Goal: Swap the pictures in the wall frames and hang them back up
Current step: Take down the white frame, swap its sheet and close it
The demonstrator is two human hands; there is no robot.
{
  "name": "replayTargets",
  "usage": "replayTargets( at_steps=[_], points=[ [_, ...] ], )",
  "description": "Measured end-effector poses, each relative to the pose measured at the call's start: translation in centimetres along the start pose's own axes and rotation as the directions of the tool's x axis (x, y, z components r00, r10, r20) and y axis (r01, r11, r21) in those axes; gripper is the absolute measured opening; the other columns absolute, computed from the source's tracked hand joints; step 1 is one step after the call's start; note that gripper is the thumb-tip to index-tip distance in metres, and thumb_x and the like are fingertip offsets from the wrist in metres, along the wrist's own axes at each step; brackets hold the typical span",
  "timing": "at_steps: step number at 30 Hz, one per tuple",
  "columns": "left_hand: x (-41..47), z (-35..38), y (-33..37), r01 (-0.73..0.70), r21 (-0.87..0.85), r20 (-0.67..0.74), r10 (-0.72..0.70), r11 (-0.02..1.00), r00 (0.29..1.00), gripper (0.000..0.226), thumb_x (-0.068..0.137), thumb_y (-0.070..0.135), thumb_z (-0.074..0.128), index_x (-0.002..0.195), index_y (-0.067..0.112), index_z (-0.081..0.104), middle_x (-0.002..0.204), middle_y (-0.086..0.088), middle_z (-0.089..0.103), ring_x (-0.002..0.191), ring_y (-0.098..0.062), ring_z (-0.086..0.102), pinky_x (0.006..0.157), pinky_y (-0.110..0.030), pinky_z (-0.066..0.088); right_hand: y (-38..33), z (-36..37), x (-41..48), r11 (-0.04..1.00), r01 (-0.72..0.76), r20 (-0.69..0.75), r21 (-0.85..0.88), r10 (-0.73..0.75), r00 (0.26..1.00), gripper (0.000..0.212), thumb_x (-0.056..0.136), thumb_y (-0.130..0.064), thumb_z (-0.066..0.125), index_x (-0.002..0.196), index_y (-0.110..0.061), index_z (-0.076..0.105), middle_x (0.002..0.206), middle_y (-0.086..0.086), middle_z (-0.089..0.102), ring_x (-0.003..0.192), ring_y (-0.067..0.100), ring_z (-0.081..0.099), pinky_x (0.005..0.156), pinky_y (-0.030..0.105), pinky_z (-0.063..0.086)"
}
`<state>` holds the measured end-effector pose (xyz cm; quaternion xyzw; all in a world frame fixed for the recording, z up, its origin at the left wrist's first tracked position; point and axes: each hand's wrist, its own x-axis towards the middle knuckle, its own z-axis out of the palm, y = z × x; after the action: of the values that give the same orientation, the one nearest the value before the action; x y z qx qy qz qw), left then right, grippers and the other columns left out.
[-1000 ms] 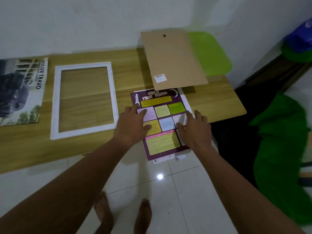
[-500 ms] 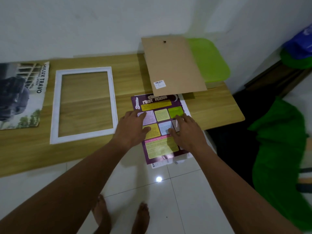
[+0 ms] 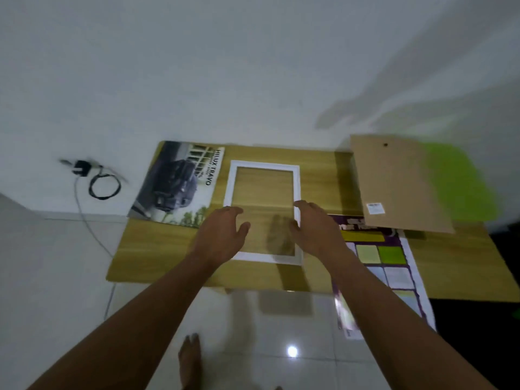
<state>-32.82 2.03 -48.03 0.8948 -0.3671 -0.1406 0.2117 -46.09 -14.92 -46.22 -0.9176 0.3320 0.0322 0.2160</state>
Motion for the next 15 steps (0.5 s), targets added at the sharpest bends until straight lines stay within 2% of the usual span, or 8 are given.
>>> replayTargets(
  at_steps=[4, 5, 7, 8, 9, 12, 14, 15],
  points=[
    [2.7, -4.9, -7.0, 0.125, -0.027, -0.084, -0.127, 0.992, 0.988, 0.039, 0.094, 0.036, 0.057, 0.127, 0.015, 0.059, 0.127, -0.006, 0.062, 0.120, -0.024, 0.056, 0.097, -0.033, 0.041, -8.1, 2.0, 4.7, 0.997, 0.054, 0.014, 0.058, -0.055, 0.998, 0.047, 0.097, -0.032, 0.051, 0.142, -0.018, 0.044, 0.132, 0.007, 0.056, 0.125, 0.027, 0.052, 0.095, 0.038, 0.047],
    [3.3, -5.9, -8.7, 0.132, -0.051, -0.104, -0.137, 0.990, 0.985, 0.030, 0.094, 0.035, 0.057, 0.116, 0.015, 0.063, 0.116, -0.006, 0.066, 0.111, -0.025, 0.060, 0.089, -0.032, 0.045, -10.0, 2.9, 5.8, 0.996, 0.059, 0.030, 0.073, -0.061, 0.998, 0.048, 0.097, -0.032, 0.051, 0.142, -0.018, 0.044, 0.133, 0.007, 0.055, 0.126, 0.027, 0.051, 0.097, 0.038, 0.046],
    [4.7, -7.4, -11.9, 0.119, -0.063, -0.120, -0.126, 0.991, 0.985, 0.017, 0.095, 0.030, 0.054, 0.090, 0.016, 0.064, 0.090, -0.004, 0.065, 0.092, -0.025, 0.064, 0.072, -0.029, 0.043, -13.6, 4.9, 8.1, 0.994, 0.058, 0.065, 0.091, -0.064, 0.996, 0.049, 0.098, -0.031, 0.052, 0.143, -0.015, 0.042, 0.136, 0.008, 0.054, 0.129, 0.027, 0.049, 0.100, 0.038, 0.044],
    [5.5, -7.9, -13.6, 0.129, -0.054, -0.121, -0.135, 0.990, 0.983, 0.014, 0.094, 0.026, 0.055, 0.089, 0.015, 0.063, 0.089, -0.004, 0.065, 0.090, -0.026, 0.063, 0.070, -0.030, 0.044, -15.3, 6.0, 9.1, 0.993, 0.058, 0.081, 0.102, -0.067, 0.994, 0.049, 0.098, -0.031, 0.052, 0.143, -0.014, 0.042, 0.137, 0.009, 0.054, 0.129, 0.028, 0.048, 0.100, 0.038, 0.044],
    [6.3, -8.2, -15.3, 0.148, -0.044, -0.124, -0.152, 0.988, 0.981, 0.014, 0.091, 0.024, 0.057, 0.097, 0.014, 0.064, 0.097, -0.006, 0.066, 0.094, -0.026, 0.062, 0.073, -0.032, 0.047, -16.9, 7.2, 10.1, 0.992, 0.060, 0.097, 0.116, -0.071, 0.993, 0.050, 0.097, -0.031, 0.053, 0.143, -0.013, 0.043, 0.138, 0.010, 0.053, 0.130, 0.028, 0.048, 0.101, 0.038, 0.044],
    [8.4, -8.5, -19.6, 0.277, 0.003, -0.113, -0.275, 0.961, 0.955, 0.049, 0.087, 0.030, 0.063, 0.131, 0.013, 0.050, 0.131, -0.014, 0.053, 0.118, -0.033, 0.050, 0.092, -0.045, 0.048, -20.5, 10.7, 12.5, 0.990, 0.029, 0.153, 0.136, -0.050, 0.987, 0.051, 0.097, -0.029, 0.056, 0.143, -0.013, 0.041, 0.140, 0.011, 0.050, 0.131, 0.030, 0.047, 0.103, 0.039, 0.043],
    [9.7, -8.0, -21.9, 0.364, 0.012, -0.046, -0.363, 0.931, 0.931, 0.063, 0.086, 0.034, 0.066, 0.140, 0.014, 0.039, 0.140, -0.017, 0.042, 0.128, -0.037, 0.040, 0.098, -0.050, 0.043, -21.9, 13.0, 13.4, 0.996, -0.023, 0.193, 0.087, 0.006, 0.981, 0.054, 0.095, -0.027, 0.058, 0.143, -0.014, 0.038, 0.143, 0.017, 0.042, 0.132, 0.035, 0.042, 0.104, 0.042, 0.041],
    [10.3, -7.8, -22.9, 0.396, -0.002, -0.013, -0.396, 0.918, 0.918, 0.066, 0.085, 0.035, 0.067, 0.140, 0.014, 0.038, 0.138, -0.018, 0.043, 0.126, -0.039, 0.041, 0.098, -0.051, 0.043, -22.4, 14.0, 13.6, 0.998, -0.052, 0.210, 0.040, 0.042, 0.977, 0.056, 0.093, -0.026, 0.058, 0.143, -0.014, 0.034, 0.146, 0.022, 0.036, 0.133, 0.039, 0.038, 0.105, 0.044, 0.039]
  ],
)
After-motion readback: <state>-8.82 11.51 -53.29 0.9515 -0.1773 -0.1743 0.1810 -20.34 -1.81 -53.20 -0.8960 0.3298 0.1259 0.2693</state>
